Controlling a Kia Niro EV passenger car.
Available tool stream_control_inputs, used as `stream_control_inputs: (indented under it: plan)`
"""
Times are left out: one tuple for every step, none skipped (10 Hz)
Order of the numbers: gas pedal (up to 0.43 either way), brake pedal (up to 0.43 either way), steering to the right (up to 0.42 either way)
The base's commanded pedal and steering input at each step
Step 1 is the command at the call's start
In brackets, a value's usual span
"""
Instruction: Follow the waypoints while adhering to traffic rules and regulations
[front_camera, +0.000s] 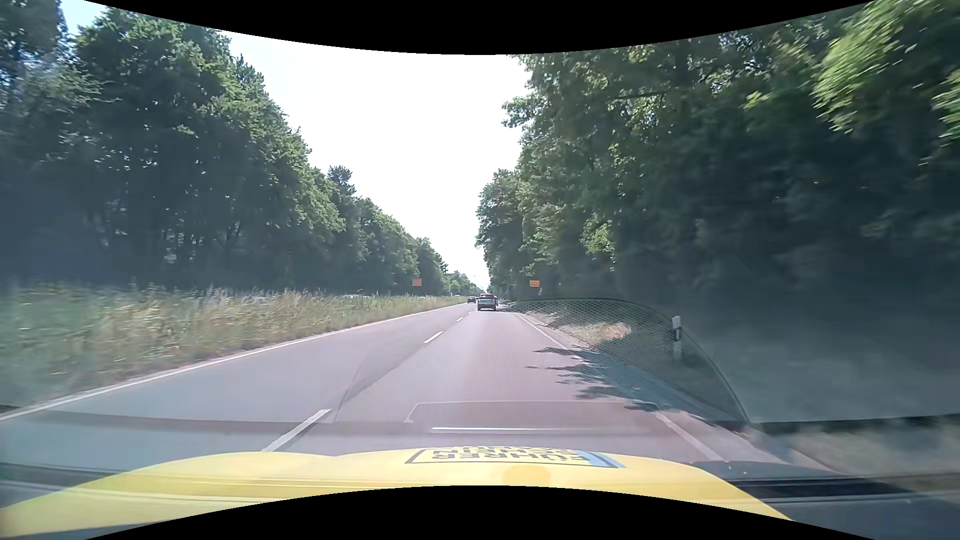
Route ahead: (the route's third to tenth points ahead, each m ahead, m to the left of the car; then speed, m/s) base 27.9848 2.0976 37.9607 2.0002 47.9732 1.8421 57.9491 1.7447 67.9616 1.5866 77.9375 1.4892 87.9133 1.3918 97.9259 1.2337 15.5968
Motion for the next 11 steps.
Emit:
stream_control_inputs:
  plan:
    - [0.000, 0.000, 0.000]
    - [0.000, 0.000, 0.000]
    - [0.000, 0.000, 0.000]
    - [0.000, 0.000, 0.000]
    - [0.000, 0.000, 0.000]
    - [0.000, 0.000, 0.000]
    - [0.000, 0.000, 0.000]
    - [0.000, 0.000, 0.000]
    - [0.000, 0.000, 0.000]
    - [0.000, 0.000, 0.000]
    - [0.000, 0.000, 0.000]
